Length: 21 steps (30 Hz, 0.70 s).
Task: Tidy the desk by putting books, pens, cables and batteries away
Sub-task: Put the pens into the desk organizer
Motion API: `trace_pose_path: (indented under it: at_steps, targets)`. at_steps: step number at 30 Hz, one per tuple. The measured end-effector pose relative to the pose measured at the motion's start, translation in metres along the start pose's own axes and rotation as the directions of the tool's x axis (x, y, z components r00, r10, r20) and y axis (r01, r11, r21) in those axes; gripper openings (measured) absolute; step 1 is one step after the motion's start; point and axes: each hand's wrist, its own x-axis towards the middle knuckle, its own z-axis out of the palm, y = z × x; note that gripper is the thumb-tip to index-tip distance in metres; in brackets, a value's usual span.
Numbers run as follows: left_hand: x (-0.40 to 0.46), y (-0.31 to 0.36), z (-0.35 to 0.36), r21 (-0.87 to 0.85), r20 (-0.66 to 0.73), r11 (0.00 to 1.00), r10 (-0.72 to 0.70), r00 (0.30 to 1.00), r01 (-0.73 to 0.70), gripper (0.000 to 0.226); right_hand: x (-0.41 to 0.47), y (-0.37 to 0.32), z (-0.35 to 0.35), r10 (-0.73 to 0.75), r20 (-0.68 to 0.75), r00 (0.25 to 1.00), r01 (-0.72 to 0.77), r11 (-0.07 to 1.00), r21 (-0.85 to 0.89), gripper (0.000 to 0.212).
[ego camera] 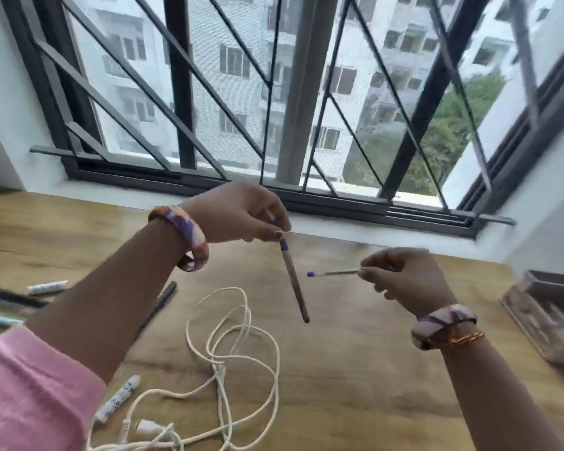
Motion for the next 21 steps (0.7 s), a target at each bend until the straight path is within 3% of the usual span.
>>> trace_pose_path:
  at_steps: [7, 12, 16, 21]
  targets:
    - [0.110, 0.089, 0.119, -0.113, -0.223, 0.979, 0.142, 0.964, -0.170, 0.011, -0.022, 0.059, -0.142, -0.022, -0.265, 0.964, -0.020, 0.987, -0.157, 0.011]
    - [0.174, 0.162, 0.213, 0.060, -0.366, 0.961, 0.272, 0.890, -0.269, 0.013, -0.032, 0.099, -0.234, -0.066, -0.449, 0.891, -0.098, 0.938, -0.333, 0.012]
    - [0.199, 0.204, 0.267, 0.051, -0.353, 0.941, 0.330, 0.876, -0.334, 0.015, -0.036, 0.128, -0.284, -0.095, -0.507, 0.856, -0.165, 0.880, -0.445, 0.009]
    - [0.219, 0.225, 0.318, 0.229, -0.255, 0.915, 0.386, 0.887, -0.332, 0.017, -0.036, 0.161, -0.306, 0.023, -0.437, 0.899, -0.261, 0.830, -0.494, 0.011]
